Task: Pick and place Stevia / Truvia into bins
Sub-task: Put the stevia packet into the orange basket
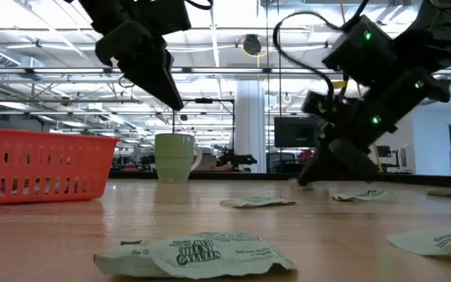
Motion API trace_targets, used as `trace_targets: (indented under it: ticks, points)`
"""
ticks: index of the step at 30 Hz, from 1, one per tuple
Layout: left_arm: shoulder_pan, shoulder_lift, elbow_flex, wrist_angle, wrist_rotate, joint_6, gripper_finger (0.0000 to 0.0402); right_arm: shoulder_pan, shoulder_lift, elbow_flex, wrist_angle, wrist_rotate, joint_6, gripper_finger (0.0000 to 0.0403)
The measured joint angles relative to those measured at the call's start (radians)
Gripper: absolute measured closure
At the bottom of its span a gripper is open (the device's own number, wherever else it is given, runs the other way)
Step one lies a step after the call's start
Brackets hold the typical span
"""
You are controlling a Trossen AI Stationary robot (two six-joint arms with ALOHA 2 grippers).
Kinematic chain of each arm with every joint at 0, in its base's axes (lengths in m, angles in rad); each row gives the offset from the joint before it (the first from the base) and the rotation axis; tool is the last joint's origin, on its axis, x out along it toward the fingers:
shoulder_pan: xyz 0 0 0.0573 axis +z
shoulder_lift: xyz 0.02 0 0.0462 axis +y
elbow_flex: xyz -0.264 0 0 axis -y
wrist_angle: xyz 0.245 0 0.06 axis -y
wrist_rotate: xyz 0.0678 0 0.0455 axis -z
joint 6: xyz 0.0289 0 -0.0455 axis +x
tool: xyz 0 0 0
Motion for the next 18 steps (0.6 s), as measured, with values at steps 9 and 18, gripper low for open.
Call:
trace_targets:
  ticks: [9, 18]
  points:
    - [0.001, 0.0, 0.0, 0.132, -0.017, 0.051, 0.0314, -0.022, -0.106, 0.001, 0.477, -0.362, -0.008, 0.0402]
    - [-0.001, 0.0, 0.0, 0.204, 0.018, 0.143, 0.0313, -0.053, -0.106, 0.0, 0.469, -0.472, 0.056, 0.0402]
